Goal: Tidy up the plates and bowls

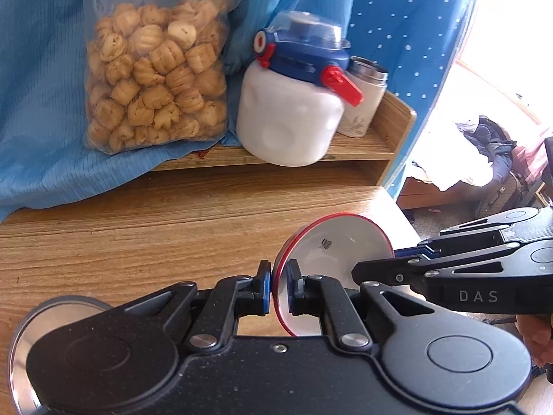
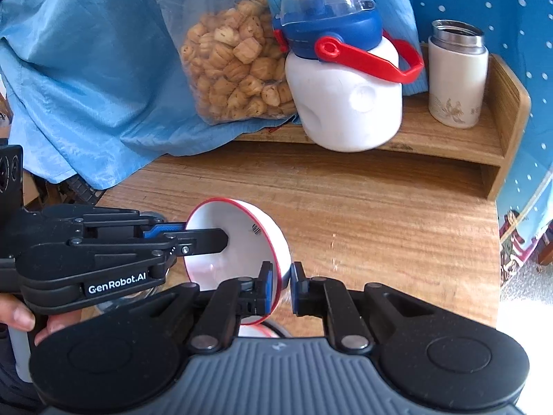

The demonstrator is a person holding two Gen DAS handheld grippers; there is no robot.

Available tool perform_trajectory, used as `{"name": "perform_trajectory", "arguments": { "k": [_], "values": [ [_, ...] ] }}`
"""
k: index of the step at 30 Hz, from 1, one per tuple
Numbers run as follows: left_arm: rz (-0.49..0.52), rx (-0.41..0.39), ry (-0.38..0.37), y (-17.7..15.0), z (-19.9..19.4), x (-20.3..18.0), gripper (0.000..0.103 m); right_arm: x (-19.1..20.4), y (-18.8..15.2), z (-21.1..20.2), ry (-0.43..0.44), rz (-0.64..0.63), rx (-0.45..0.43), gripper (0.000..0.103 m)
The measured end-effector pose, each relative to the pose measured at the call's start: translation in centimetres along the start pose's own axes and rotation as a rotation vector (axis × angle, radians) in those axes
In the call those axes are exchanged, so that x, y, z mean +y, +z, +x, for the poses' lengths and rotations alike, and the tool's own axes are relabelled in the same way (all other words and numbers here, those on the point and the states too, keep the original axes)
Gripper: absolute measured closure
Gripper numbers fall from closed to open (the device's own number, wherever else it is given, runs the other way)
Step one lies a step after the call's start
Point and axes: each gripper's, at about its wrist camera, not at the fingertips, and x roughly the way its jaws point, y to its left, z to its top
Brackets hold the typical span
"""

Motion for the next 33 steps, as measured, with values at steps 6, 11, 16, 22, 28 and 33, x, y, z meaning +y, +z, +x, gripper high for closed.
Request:
{"name": "perform_trajectory", "arguments": {
  "k": [6,11,16,22,28,33],
  "values": [
    [0.02,-0.014,-0.004,-1.3,-1.8,-1.8,0.094,0.6,-1.9,-2.2,-0.016,-0.007,-0.008,0.091],
    [0.032,-0.016,-0.007,-2.6,-2.9,-2.8,0.094,1.0,-3.6,-3.5,-0.023,-0.014,-0.006,0.091],
    [0.037,0.01,0.0,-4.0,-3.3,-3.5,0.094,1.2,-5.0,-3.5,-0.022,-0.014,0.019,0.091],
    [0.032,0.032,-0.003,-5.0,-3.2,-3.8,0.094,1.5,-6.1,-3.6,-0.031,-0.02,0.037,0.091],
    [0.033,0.049,-0.006,-5.6,-2.9,-3.9,0.094,1.5,-6.4,-3.5,-0.035,-0.018,0.053,0.091],
    [0.035,0.062,-0.011,-5.8,-2.6,-4.0,0.094,1.3,-6.4,-3.6,-0.038,-0.019,0.058,0.091]
  ]
}}
